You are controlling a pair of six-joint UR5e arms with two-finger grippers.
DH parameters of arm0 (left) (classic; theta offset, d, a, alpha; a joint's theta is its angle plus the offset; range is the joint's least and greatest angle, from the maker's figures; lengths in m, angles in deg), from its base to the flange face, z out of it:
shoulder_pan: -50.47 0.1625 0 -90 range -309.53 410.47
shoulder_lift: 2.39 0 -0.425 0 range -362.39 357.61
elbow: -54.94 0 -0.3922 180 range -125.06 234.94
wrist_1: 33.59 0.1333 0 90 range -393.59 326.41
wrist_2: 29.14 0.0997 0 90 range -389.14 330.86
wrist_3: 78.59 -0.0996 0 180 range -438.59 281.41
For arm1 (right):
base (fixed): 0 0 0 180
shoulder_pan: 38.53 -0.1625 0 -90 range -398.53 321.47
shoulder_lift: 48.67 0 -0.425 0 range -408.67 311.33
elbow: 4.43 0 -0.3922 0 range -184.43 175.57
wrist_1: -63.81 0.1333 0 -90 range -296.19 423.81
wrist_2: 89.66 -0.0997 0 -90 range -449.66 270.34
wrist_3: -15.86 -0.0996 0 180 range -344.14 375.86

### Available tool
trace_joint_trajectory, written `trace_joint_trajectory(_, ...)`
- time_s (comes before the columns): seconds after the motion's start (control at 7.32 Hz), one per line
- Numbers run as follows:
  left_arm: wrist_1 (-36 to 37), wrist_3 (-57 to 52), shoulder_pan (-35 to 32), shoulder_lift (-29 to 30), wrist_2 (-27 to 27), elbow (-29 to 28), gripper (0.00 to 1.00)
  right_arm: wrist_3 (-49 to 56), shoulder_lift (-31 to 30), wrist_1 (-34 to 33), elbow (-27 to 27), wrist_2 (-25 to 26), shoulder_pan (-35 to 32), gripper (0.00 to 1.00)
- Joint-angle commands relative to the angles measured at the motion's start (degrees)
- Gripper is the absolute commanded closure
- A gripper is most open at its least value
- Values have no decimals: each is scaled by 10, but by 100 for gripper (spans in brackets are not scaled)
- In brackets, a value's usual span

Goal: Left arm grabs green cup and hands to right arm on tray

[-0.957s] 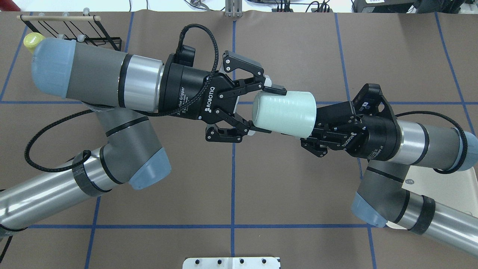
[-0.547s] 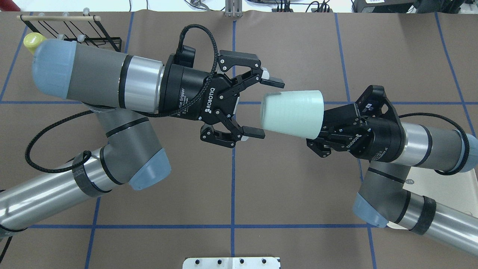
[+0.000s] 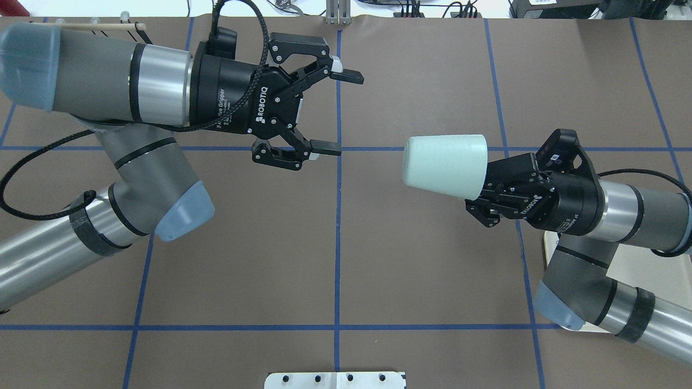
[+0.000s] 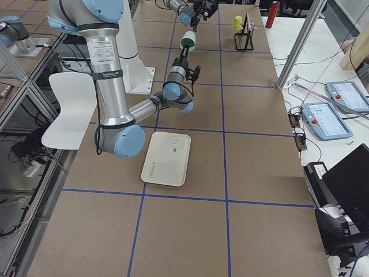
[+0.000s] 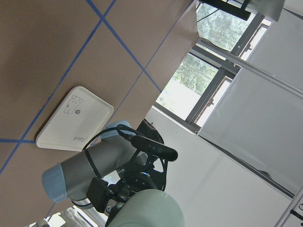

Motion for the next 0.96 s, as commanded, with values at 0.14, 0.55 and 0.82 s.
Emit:
trace_joint_trajectory(0.14,13,-86,-32,-56,-3,-15,0,21,-29,-164,-4,-184,-120,100)
trace_joint_trajectory(0.55,24,-117,-33,-64,-3,-41,0,226,-87,-358,-2,-367,-232,100)
trace_joint_trajectory(0.82,25,-117,-33,-64,-2,-43,0,384,-170,-440,-2,-334,-256,100)
